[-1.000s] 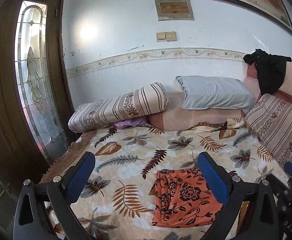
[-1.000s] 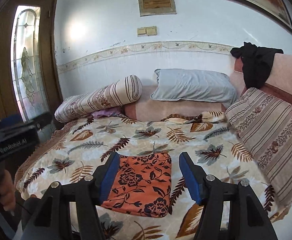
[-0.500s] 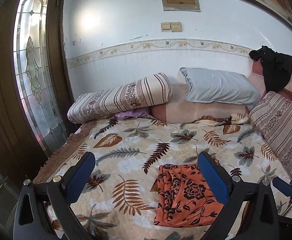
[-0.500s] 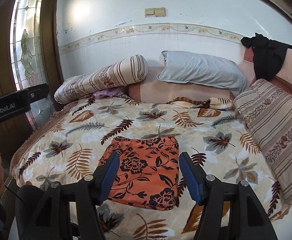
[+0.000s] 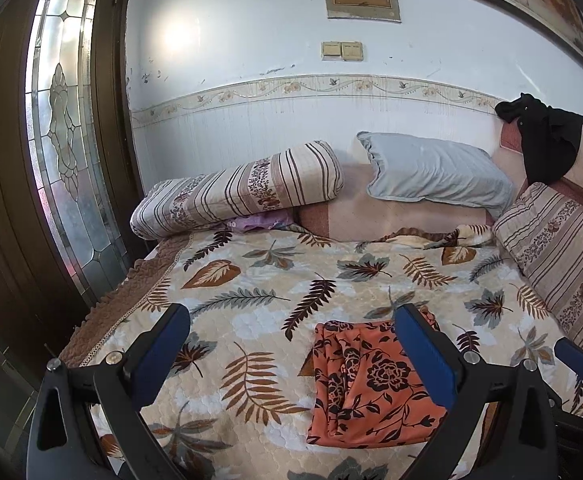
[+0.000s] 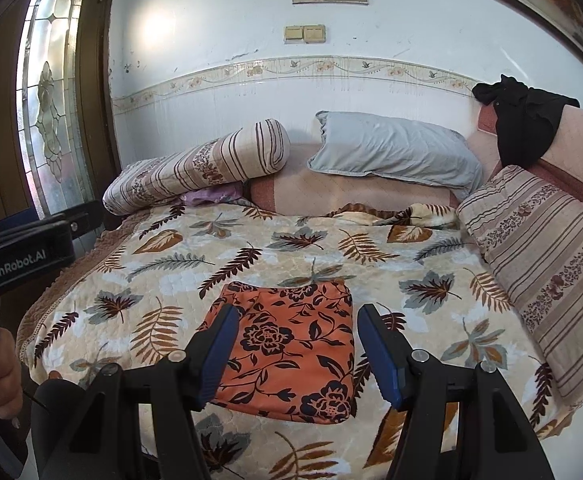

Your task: Fold small clothes

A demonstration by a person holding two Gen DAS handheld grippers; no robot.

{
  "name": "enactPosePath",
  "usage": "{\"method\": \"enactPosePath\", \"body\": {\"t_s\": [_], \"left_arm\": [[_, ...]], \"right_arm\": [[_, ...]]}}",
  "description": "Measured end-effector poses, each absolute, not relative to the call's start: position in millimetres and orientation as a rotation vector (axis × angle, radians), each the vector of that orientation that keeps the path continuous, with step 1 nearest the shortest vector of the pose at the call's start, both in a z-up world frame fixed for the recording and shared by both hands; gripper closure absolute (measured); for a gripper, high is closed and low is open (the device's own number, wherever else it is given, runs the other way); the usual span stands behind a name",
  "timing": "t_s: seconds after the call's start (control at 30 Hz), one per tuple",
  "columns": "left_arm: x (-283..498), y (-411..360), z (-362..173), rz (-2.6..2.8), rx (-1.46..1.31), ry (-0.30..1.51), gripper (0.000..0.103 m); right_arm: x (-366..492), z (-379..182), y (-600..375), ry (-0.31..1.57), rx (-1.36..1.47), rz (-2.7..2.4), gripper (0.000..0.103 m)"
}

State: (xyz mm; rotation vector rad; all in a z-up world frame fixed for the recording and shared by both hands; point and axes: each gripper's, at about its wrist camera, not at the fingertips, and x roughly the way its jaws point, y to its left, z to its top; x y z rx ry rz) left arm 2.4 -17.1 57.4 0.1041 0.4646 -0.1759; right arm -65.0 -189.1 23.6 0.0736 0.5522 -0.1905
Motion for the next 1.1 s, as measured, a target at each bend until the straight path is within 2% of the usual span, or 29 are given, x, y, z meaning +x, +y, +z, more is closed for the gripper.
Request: {"method": "enactPosePath", "body": {"t_s": [0.53,1.1], "left_arm": [[-0.3,-8.2,56.1,-0.18,0.088,0.47,0.001],[47.7,-9.2,33.5,-0.182,0.05,0.538,0.001]], "right_arm": [[-65.7,26.0,-174.9,0.559,0.035,-0.209,0.037],[-2.9,6.5,-187.8,0.603,0.037,-0.162,0.037]]}}
